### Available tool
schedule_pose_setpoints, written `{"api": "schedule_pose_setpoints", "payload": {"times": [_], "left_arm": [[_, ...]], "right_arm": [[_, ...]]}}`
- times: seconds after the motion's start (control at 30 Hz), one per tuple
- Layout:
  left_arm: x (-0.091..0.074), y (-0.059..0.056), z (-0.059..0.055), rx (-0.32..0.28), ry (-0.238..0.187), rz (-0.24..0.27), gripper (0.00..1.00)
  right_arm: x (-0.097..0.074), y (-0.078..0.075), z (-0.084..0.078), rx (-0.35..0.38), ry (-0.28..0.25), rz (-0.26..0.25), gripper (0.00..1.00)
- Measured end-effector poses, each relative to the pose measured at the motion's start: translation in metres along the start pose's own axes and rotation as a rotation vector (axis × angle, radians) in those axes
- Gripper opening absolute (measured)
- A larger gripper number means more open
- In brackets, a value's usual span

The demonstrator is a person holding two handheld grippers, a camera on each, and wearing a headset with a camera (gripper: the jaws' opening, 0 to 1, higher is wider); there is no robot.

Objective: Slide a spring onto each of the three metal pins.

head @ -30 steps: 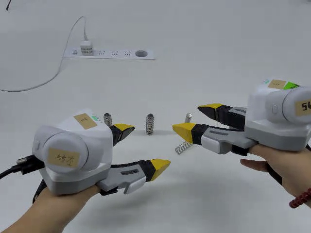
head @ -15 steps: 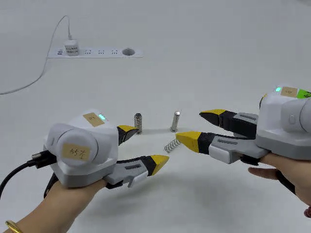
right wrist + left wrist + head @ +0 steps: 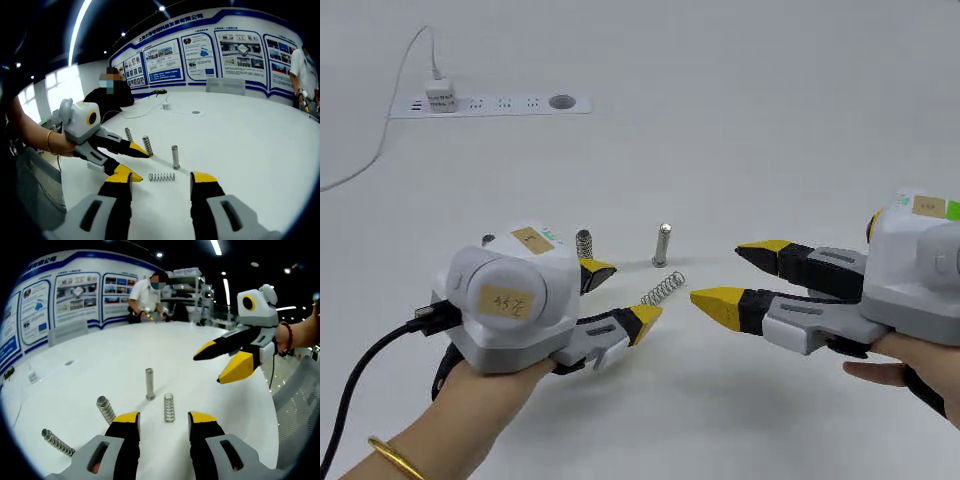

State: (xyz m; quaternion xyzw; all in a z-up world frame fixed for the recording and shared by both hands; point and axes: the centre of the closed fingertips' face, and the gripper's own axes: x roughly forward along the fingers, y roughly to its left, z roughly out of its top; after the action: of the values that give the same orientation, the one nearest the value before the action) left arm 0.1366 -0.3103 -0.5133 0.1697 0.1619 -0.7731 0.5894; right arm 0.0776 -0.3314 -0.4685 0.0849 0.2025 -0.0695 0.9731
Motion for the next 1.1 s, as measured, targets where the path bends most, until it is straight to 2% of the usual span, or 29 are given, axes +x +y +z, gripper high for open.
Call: {"api": "schedule_pose_setpoints", "payload": {"times": [0.23,0.53,0.77,1.1], "left_arm": [[0.010,-0.001,-0.006,0.010,0.029,-0.003,0.33],[0.020,-0.003,-0.009,0.043,0.054,-0.021,0.25],[0.022,-0.001,-0.012,0.041,0.072,-0.027,0.21],[0.024,-0.005,-0.014,0.043,0.090,-0.052,0.14]], "right_arm": [[-0.004,-0.001,-0.009,0.010,0.010,-0.007,0.47],[-0.006,-0.003,-0.007,0.010,-0.003,-0.012,0.44],[-0.006,-0.003,-0.006,0.020,-0.008,-0.012,0.43],[-0.004,-0.004,-0.009,0.035,-0.006,-0.022,0.43]]}}
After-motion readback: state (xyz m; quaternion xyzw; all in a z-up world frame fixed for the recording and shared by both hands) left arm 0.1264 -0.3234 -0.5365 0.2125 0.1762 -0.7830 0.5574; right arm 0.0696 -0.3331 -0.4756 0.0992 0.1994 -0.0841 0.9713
